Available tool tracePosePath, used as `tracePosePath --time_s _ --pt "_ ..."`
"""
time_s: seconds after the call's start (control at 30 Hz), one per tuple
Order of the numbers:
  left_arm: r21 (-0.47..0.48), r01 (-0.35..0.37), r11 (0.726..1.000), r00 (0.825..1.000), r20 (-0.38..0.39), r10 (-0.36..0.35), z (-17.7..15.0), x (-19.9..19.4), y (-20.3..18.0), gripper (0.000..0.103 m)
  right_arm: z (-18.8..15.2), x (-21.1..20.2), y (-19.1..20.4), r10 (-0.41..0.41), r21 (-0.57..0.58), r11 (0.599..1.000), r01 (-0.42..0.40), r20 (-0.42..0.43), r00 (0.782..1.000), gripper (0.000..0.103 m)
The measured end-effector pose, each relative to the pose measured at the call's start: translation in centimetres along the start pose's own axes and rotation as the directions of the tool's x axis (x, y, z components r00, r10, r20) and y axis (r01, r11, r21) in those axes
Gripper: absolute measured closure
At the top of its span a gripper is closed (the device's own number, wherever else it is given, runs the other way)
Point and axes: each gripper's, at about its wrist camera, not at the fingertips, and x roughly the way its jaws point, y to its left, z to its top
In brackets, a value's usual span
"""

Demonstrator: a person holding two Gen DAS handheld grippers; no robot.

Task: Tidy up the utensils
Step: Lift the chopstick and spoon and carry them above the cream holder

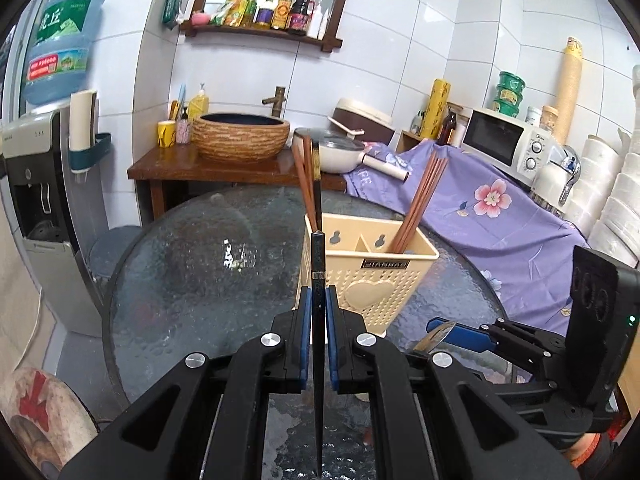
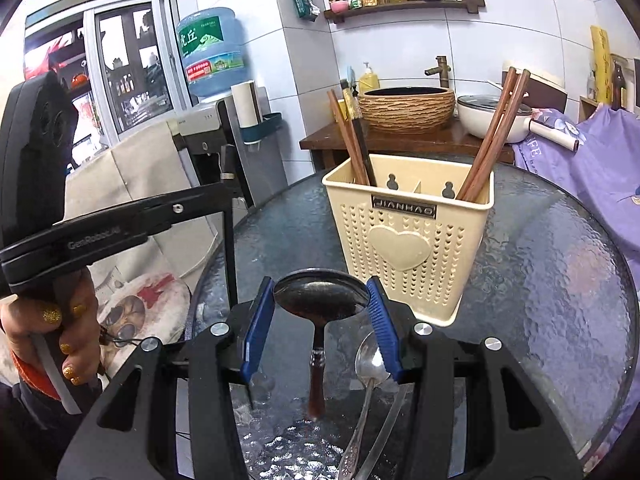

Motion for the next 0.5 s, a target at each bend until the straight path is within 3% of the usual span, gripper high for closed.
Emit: tracePosePath --time_s 0.5 --pt "0.045 0.008 0.999 0.999 0.052 -0.010 2.2 -0.8 -1.5 0.096 2.7 -1.3 -0.9 0.019 0.003 1.000 -0.019 0.046 0.999 0.056"
